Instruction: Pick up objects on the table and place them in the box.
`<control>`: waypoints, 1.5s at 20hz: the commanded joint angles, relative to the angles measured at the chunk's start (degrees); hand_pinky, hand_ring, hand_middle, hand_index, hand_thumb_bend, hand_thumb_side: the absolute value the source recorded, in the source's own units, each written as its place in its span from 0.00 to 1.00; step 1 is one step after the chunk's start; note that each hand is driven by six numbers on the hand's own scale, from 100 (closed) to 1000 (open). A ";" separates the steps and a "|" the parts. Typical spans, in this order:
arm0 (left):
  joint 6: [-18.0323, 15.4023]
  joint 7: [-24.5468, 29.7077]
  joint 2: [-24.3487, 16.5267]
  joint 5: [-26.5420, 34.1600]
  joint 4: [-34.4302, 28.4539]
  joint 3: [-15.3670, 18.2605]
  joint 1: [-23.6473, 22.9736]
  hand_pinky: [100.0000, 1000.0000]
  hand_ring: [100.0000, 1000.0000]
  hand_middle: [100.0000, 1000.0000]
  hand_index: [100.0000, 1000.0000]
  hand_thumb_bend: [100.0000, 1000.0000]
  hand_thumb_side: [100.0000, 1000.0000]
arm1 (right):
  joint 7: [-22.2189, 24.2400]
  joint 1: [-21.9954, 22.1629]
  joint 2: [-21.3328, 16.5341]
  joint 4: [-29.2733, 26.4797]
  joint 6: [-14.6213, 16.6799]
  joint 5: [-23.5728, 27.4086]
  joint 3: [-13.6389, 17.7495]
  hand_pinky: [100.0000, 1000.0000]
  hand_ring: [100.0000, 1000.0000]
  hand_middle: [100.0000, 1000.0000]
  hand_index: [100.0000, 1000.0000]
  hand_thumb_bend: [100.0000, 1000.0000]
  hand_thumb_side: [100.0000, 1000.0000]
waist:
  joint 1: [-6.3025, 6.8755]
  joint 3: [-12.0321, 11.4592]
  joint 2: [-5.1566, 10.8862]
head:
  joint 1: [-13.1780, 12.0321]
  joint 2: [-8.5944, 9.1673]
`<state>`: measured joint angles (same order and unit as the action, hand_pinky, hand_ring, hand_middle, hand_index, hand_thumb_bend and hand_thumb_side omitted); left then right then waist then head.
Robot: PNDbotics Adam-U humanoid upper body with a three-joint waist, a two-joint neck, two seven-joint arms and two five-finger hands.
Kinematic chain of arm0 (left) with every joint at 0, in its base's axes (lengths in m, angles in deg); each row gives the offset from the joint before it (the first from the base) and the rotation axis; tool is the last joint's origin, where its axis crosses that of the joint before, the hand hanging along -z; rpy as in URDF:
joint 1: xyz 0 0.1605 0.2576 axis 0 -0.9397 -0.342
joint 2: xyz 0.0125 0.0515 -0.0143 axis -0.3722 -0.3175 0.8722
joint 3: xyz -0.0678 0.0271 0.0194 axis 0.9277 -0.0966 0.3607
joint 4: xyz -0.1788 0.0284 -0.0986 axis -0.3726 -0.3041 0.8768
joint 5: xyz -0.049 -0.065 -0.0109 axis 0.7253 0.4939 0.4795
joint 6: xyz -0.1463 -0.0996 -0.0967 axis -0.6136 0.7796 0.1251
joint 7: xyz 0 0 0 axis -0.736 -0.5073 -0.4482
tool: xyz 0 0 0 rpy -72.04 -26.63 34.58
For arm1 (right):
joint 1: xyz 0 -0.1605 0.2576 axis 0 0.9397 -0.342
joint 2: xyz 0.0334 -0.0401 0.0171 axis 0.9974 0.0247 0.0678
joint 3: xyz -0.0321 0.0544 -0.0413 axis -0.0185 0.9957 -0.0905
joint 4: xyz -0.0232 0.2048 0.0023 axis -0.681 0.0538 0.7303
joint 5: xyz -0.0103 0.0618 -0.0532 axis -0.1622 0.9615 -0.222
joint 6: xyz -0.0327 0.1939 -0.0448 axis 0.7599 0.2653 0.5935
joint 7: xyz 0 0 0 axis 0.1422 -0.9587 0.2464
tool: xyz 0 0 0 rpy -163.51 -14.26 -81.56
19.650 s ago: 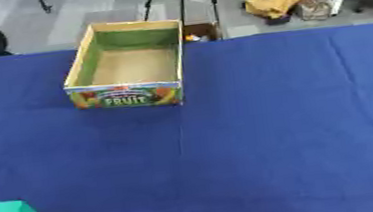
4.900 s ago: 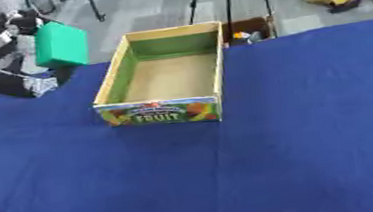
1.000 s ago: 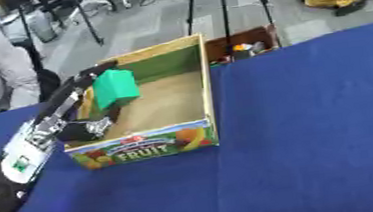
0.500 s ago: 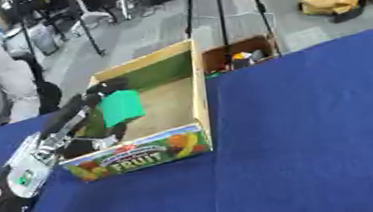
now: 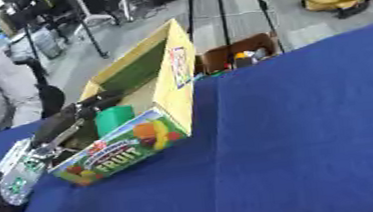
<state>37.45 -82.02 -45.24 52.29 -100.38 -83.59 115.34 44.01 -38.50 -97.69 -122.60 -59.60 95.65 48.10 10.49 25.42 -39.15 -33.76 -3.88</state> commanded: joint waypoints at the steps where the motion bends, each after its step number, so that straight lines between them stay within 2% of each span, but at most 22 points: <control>1: -0.55 -1.99 -1.05 -0.19 -0.88 -0.17 0.04 0.78 0.90 0.97 1.00 0.00 0.61 | 0.01 -0.28 -1.50 -0.62 -0.27 -0.06 0.48 0.91 0.99 0.34 0.85 0.06 0.59 | -0.28 -0.07 1.23 | -0.12 0.87; 6: -0.78 -3.97 -0.97 1.65 -2.39 -0.85 0.38 0.76 0.88 0.97 1.00 0.06 0.65 | 0.03 -0.01 -1.60 -0.79 -0.58 -0.13 0.58 0.91 0.99 0.34 0.86 0.06 0.59 | -0.09 -0.25 1.26 | 0.12 0.97; 12: 0.39 -4.45 -0.62 3.45 -3.39 -1.24 0.80 0.76 0.88 0.98 1.00 0.22 0.74 | 0.01 0.24 -1.63 -0.98 -0.85 0.00 0.69 0.92 0.99 0.34 0.86 0.05 0.59 | 0.05 -0.40 1.22 | 0.30 0.99; 15: 1.36 -4.87 -0.67 5.16 -3.93 -1.36 0.92 0.76 0.87 0.97 1.00 0.23 0.75 | 0.03 0.46 -1.66 -1.11 -1.03 0.02 0.77 0.92 1.00 0.34 0.86 0.05 0.59 | 0.02 -0.75 1.31 | 0.50 0.65; 19: 2.16 -4.47 -0.90 7.19 -4.71 -1.46 0.74 0.75 0.87 0.97 1.00 0.19 0.72 | -0.14 0.59 -1.61 -1.28 -1.26 0.07 0.85 0.92 0.99 0.34 0.86 0.05 0.59 | -0.01 -0.87 1.51 | 0.53 0.37; 23: 2.42 -4.19 -0.94 8.38 -5.61 -1.56 0.26 0.75 0.87 0.96 1.00 0.16 0.74 | -0.43 0.68 -1.55 -1.26 -1.39 0.12 0.97 0.92 1.00 0.34 0.86 0.05 0.59 | -0.23 -1.08 1.64 | 0.76 0.12; 24: 2.50 -4.13 -0.90 8.96 -5.82 -1.62 0.07 0.74 0.86 0.96 1.00 0.13 0.94 | -0.50 0.76 -1.52 -1.26 -1.41 0.10 1.01 0.92 1.00 0.34 0.86 0.05 0.59 | -0.34 -1.24 1.70 | 0.82 -0.03; 25: 2.61 -4.09 -0.83 10.07 -6.10 -1.70 -0.16 0.73 0.85 0.95 1.00 0.11 0.78 | -0.59 0.85 -1.50 -1.27 -1.44 0.08 1.05 0.92 0.99 0.34 0.86 0.05 0.58 | -0.47 -1.46 1.79 | 0.93 -0.26; 26: 2.85 -4.08 -0.84 11.97 -6.65 -1.77 -0.48 0.72 0.85 0.94 1.00 0.09 0.79 | -0.73 0.95 -1.49 -1.29 -1.48 0.08 1.11 0.92 0.99 0.34 0.86 0.05 0.58 | -0.62 -1.77 1.90 | 1.18 -0.50; 28: 3.72 -4.28 -1.11 18.30 -8.82 -1.93 -1.30 0.68 0.82 0.89 1.00 0.00 0.87 | -1.09 1.32 -1.46 -1.37 -1.65 0.06 1.27 0.92 0.99 0.34 0.86 0.03 0.58 | -1.00 -2.77 2.33 | 2.43 -1.41; 30: 5.13 -4.03 -2.01 26.69 -12.75 -2.02 -2.65 0.65 0.81 0.88 1.00 0.00 0.93 | -1.43 1.92 -1.48 -1.54 -2.00 -0.05 1.39 0.92 0.99 0.35 0.86 0.02 0.57 | -1.33 -4.09 3.00 | 4.29 -2.81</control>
<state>41.80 -86.07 -44.46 74.82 -110.70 -85.98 112.35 42.93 -36.27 -98.04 -122.84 -61.47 95.65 48.98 9.42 21.04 -38.48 -30.24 -6.22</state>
